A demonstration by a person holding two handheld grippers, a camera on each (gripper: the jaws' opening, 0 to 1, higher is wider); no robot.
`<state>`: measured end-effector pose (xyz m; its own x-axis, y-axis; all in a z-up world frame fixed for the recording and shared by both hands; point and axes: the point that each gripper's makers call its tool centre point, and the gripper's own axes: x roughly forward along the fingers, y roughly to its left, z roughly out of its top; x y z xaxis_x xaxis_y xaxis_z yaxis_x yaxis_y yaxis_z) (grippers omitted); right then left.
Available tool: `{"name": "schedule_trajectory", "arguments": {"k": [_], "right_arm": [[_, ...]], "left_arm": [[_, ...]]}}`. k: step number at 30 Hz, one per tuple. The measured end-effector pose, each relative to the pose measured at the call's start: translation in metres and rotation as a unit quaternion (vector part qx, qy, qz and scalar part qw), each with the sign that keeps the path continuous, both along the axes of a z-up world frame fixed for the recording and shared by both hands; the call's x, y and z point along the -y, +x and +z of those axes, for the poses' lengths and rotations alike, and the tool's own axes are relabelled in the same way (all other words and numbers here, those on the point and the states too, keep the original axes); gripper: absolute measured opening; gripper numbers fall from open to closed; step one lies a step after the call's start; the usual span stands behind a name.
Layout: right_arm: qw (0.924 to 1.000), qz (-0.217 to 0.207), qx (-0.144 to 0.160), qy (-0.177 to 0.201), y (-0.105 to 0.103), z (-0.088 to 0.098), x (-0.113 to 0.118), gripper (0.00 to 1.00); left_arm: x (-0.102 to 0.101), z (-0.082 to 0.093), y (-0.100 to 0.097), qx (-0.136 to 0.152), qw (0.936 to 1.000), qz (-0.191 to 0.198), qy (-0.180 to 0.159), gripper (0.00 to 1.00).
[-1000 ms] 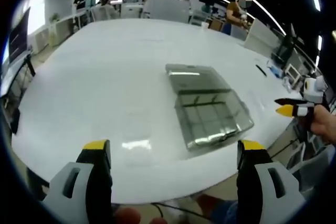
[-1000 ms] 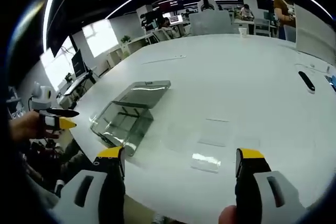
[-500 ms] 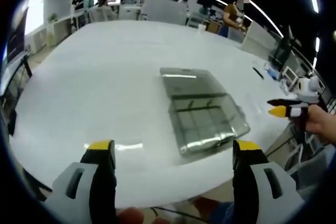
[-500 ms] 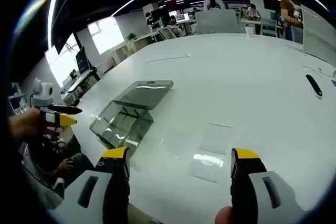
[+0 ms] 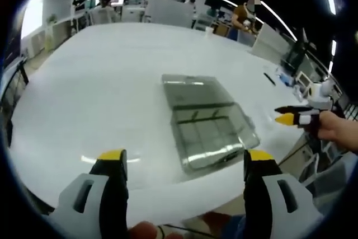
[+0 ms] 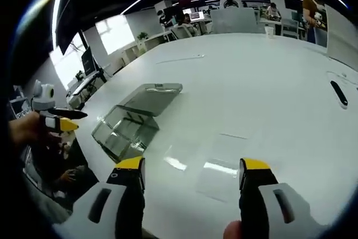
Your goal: Insert the divider into the dual guide fixture by aligning both edges with the guide slots and pushing it downward to the bottom, including one-sided entry, uneven engagement, binding, and posture correction.
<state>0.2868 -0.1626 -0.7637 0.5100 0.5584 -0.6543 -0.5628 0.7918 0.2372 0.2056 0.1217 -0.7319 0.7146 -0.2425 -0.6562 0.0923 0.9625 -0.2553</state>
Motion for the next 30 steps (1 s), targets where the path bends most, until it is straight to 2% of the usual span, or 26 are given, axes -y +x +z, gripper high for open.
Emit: {"name": "schedule_trajectory", "arguments": {"k": [13,30], "right_arm": [[0.9996,0.002,-0.007,-0.029,0.014,-0.014,0.004,0.57],[0.9975,-0.008,-0.043,-0.056,0.018,-0.035,0.012,0.51]], "left_arm": [[0.000,-0.005,0.007,-0.007,1.0000,-0.004,-0.002,0.82],[-0.003,-0.006,0.021,-0.010,0.9999,-0.012,-0.003,0.82]]}}
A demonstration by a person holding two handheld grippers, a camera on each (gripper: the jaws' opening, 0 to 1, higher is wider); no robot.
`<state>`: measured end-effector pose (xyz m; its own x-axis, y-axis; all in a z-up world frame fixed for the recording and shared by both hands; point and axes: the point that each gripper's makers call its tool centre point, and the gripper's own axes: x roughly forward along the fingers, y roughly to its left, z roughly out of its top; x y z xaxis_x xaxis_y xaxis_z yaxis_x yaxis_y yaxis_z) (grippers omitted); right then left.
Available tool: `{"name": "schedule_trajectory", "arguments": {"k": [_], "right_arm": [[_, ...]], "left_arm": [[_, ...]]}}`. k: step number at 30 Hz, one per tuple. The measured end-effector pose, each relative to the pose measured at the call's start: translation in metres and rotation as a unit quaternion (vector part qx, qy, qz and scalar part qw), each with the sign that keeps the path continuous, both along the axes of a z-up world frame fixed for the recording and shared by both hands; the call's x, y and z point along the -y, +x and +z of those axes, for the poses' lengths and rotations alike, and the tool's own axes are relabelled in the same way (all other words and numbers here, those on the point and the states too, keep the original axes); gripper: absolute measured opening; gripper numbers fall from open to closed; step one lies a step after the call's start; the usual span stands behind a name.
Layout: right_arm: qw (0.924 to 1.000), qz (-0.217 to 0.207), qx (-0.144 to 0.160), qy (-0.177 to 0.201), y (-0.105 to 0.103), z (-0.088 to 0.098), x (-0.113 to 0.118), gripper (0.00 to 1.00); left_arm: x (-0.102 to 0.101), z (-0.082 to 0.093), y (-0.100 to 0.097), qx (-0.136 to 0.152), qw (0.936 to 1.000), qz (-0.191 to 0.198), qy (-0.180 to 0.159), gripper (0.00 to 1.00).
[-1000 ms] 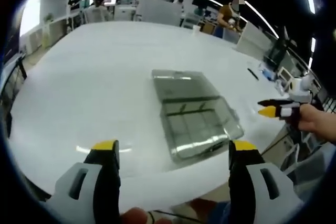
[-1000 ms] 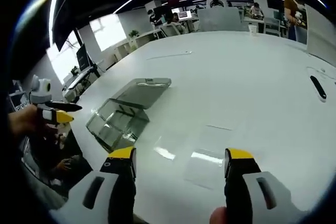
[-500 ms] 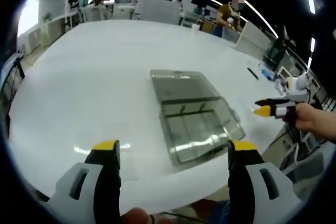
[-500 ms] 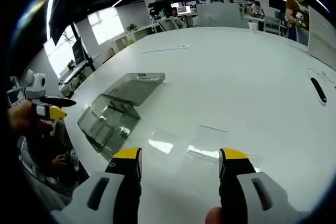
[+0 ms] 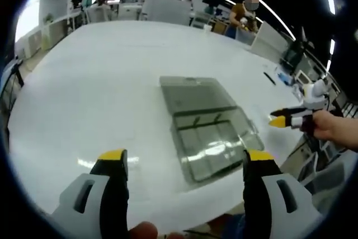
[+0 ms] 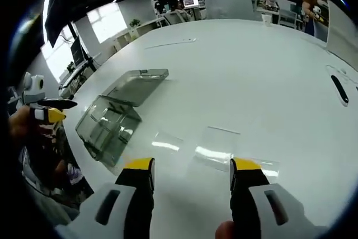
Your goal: Insert the divider into the dual guide fixture by aligning both edges with the guide slots and pushing it downward to the bottom, including one-sided entry, uneven engagement, binding, and posture correction.
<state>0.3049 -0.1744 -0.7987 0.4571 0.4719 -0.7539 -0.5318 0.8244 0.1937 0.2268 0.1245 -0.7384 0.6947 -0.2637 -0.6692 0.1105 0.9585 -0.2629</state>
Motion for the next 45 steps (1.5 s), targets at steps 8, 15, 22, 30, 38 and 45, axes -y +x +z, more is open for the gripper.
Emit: {"name": "schedule_trajectory", "arguments": {"k": [8,15,22,30,38,45], "right_arm": [[0.9998,-0.013,-0.012,-0.009,0.000,-0.004,0.004,0.49],[0.9994,-0.019,-0.025,-0.014,0.000,-0.008,0.004,0.46],[0.9986,-0.028,-0.038,-0.022,0.002,-0.013,0.005,0.45],[0.9981,-0.031,-0.042,-0.032,0.004,-0.014,0.006,0.44],[0.9965,-0.041,-0.049,-0.055,0.005,-0.016,0.006,0.40],[0.9946,-0.054,-0.055,-0.070,0.006,-0.016,0.008,0.38]], "left_arm": [[-0.001,-0.003,0.003,-0.002,1.0000,-0.002,-0.003,0.82],[-0.002,-0.004,0.005,-0.004,1.0000,-0.002,-0.005,0.82],[-0.006,-0.005,0.006,-0.006,1.0000,0.001,-0.005,0.82],[-0.007,-0.005,0.007,-0.005,1.0000,0.004,-0.006,0.82],[-0.008,-0.005,0.008,-0.007,0.9999,0.008,-0.008,0.82],[-0.008,-0.005,0.008,-0.007,0.9999,0.008,-0.010,0.81]]}}
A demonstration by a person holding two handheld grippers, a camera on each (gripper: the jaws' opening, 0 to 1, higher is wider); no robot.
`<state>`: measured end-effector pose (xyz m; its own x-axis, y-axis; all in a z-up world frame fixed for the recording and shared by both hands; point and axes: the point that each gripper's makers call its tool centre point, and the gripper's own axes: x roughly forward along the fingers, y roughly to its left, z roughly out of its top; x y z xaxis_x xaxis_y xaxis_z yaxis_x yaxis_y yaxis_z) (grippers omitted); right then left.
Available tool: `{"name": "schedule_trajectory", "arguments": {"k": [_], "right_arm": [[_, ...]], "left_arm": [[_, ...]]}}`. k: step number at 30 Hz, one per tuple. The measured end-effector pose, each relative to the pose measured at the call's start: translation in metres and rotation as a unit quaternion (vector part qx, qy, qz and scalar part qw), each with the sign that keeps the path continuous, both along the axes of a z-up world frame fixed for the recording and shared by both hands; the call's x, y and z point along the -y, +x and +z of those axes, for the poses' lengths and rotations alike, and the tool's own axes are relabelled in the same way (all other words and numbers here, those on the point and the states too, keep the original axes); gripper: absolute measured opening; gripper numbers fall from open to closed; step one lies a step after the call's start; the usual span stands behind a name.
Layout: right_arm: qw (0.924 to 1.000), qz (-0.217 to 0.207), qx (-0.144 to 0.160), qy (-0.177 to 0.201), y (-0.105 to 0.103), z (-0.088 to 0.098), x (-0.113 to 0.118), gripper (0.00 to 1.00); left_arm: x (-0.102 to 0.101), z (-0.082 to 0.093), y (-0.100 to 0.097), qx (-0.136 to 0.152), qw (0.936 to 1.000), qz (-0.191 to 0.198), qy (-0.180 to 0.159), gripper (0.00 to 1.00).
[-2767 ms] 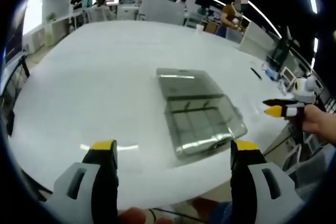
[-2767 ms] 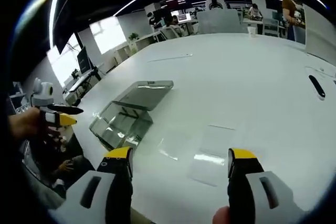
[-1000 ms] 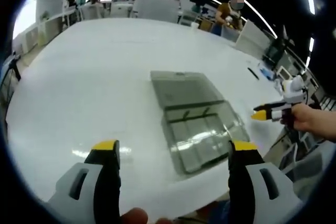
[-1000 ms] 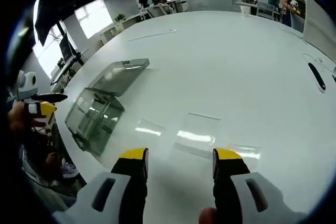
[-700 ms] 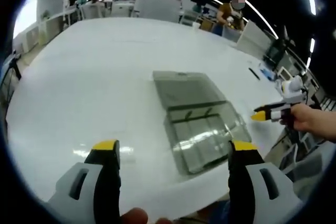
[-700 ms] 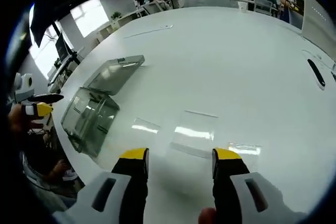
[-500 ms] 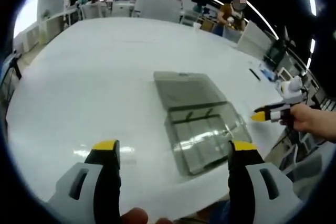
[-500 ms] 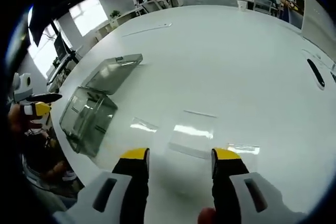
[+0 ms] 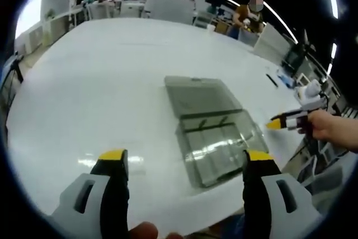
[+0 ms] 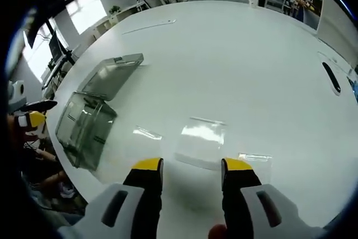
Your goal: Insert the divider into the dual guide fixture by aligning both edges with the guide slots and pushing it downward to the bottom, including one-sided entry, uneven engagement, binding, and posture correction.
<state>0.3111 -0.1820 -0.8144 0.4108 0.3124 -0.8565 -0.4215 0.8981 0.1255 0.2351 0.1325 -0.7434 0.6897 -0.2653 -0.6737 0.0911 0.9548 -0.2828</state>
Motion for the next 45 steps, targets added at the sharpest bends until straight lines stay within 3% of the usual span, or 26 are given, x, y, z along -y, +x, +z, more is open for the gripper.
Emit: {"name": "schedule_trajectory", "arguments": {"k": [26,33,45], "right_arm": [[0.9938,-0.018,-0.057,-0.093,0.004,-0.007,0.005,0.31],[0.9929,-0.018,-0.063,-0.100,0.004,-0.007,0.004,0.31],[0.9884,-0.012,-0.100,-0.114,0.008,-0.012,0.006,0.31]], "left_arm": [[-0.004,0.007,0.006,0.007,0.9999,0.007,-0.002,0.81],[-0.003,0.010,0.006,0.010,0.9999,0.007,-0.003,0.81],[-0.004,0.010,0.005,0.009,0.9999,0.009,-0.002,0.80]]}}
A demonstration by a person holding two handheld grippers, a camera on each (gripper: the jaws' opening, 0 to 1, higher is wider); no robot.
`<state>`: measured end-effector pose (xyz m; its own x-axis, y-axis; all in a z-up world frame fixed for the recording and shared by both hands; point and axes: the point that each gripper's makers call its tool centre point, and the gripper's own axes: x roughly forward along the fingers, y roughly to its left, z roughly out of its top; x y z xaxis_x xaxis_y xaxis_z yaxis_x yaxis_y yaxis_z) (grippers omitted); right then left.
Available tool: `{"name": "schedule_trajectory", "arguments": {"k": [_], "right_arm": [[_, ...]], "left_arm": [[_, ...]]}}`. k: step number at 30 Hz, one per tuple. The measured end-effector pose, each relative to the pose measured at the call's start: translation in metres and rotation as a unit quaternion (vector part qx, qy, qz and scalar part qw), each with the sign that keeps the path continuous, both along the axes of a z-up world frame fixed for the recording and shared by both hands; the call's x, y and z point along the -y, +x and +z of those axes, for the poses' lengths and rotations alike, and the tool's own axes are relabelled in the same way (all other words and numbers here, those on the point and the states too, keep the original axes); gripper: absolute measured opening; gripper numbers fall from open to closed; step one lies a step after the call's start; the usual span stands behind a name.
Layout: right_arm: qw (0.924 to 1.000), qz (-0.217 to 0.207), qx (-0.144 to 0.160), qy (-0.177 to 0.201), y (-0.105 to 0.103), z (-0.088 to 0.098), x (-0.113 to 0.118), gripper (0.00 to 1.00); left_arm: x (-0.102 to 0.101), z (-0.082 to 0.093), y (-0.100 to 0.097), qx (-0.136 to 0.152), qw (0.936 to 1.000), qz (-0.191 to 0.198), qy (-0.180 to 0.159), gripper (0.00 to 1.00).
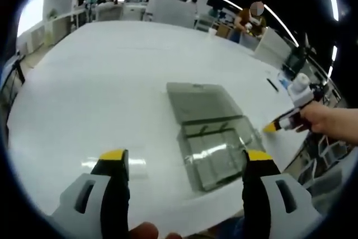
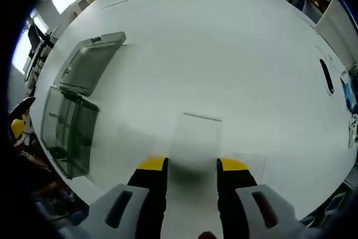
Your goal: Insert the divider into the dual guide fixture by aligning both edges with the guide slots and pushing it downward to the bottom, including one-sided entry, uneven engagement, binding, and posture correction.
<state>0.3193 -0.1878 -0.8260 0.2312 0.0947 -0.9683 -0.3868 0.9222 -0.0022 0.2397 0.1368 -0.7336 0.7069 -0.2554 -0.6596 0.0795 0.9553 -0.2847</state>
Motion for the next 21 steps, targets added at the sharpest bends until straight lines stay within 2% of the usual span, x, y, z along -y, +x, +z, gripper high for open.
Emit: {"name": "schedule_trajectory", "arguments": {"k": [11,21], "right_arm": [[0.9994,0.010,-0.030,-0.012,-0.0077,0.0054,-0.0025,0.30],[0.9993,0.021,-0.029,-0.012,-0.0092,0.0066,-0.0023,0.29]], "left_arm": [[0.0035,0.0021,0.0013,0.001,1.0000,-0.008,-0.001,0.81],[0.0047,-0.0004,-0.0006,-0.002,0.9999,-0.010,-0.004,0.81]]}}
